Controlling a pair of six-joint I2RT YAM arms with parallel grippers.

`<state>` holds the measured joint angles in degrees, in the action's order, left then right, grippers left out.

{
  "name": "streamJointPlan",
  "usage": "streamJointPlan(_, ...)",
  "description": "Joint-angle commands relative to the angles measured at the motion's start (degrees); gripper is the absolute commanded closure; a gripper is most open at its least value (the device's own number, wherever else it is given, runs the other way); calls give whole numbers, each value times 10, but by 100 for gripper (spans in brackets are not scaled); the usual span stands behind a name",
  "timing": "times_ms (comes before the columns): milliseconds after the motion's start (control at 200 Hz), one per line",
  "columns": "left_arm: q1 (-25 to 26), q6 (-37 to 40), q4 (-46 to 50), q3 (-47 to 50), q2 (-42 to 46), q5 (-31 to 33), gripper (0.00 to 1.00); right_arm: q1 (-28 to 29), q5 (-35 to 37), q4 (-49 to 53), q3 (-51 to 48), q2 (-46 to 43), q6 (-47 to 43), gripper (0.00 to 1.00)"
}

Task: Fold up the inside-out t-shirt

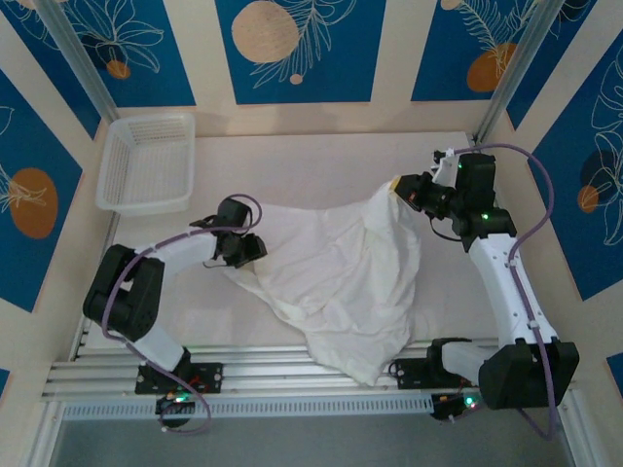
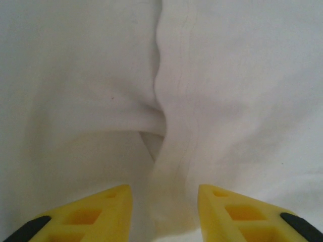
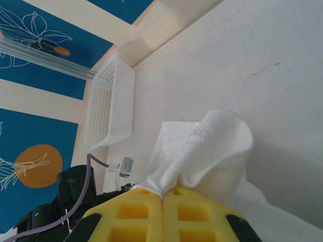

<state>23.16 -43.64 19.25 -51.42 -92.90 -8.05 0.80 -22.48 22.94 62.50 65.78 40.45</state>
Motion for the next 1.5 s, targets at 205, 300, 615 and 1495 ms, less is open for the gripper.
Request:
streamJointPlan(205,2,-45,-56,-14,-4,-62,92,1,4,10,13,-2,-10,100)
streamJointPlan(300,-7,-45,-31,-38,32,-69,100,1,7,12,24,-5,-6,100)
streamJointPlan(615,-175,45,229,-688,84,-63,100,-80,21,-5,495,90,82,100)
streamJointPlan(1495,-213,91,239,-783,205,82,100,-43,-14,-229,548,-6,-47,100)
